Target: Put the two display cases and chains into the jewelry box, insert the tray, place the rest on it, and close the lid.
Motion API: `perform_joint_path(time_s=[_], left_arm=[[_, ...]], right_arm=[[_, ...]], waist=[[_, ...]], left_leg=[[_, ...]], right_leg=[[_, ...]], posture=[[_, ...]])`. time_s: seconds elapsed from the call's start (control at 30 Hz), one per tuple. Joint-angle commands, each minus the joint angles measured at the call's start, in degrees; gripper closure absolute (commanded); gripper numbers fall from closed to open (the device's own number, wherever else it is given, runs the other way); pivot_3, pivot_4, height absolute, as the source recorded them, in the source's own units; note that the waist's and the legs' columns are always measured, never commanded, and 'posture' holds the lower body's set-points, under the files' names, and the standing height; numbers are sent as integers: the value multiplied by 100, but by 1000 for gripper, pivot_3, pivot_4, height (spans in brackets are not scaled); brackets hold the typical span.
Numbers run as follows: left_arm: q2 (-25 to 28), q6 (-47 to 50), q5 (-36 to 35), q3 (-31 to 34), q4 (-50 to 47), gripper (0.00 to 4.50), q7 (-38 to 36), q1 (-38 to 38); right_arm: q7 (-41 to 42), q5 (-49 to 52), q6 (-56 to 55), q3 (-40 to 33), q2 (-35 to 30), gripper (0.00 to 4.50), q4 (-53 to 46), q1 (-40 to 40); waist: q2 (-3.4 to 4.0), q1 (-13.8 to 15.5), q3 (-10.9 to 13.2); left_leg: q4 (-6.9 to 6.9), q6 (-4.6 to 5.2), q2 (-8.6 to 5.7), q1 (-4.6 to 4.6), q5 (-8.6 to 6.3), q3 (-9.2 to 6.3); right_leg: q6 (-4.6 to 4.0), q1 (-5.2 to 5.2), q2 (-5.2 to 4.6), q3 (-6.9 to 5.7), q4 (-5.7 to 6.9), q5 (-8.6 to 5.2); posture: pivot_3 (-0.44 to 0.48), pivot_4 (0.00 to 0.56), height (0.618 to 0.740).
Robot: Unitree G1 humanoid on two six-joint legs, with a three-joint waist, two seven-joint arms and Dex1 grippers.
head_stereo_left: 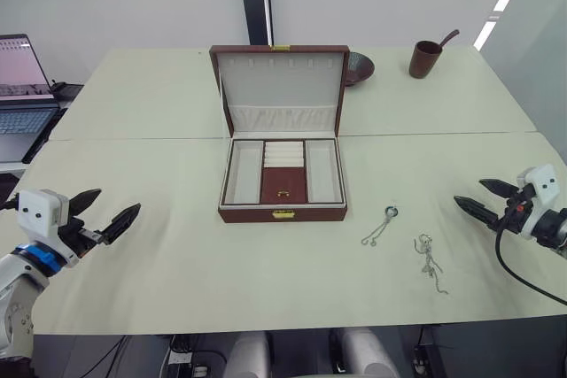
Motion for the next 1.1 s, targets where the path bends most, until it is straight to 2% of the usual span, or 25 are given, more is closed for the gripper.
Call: perform_joint_path(time_s=[0.03,0.53,0.73,0.87,1.1], left_arm=[[-51,-127,-16,268,-196,0,104,31],[-190,-20,-23,127,-926,0,145,387],[-294,126,-134,-346,-1874,0,-316,673],[-300,305,-156,-927,-2525,0,-686,749],[-177,194,-50,-1575,-2982,0,-1303,610]], right_arm=[[-33,59,-203,-151,-8,20,127,-104],[105,287,-10,-209,21,20,-103,-98],[388,871,709,-375,-60,20,-1423,571],[637,1156,1075,-441,-149,20,-2570,1407],[571,1420,1375,-706,-90,20,-3796,2477]], waist=[[0,1,0],[0,1,0],[1,5,0],[1,29,-2],[0,13,-3]], left_leg=[[0,0,0,0,0,0],[1,0,0,1,0,0],[1,0,4,0,0,-3],[2,0,3,-3,0,-7],[2,0,-3,2,0,-5]], right_leg=[[0,0,-2,0,0,0],[1,1,-5,0,2,1],[1,4,-8,0,2,1],[2,6,-13,-3,1,0],[4,10,0,-2,-1,-1]], posture=[[0,150,740],[0,150,740],[0,150,740],[0,150,740],[0,150,740]])
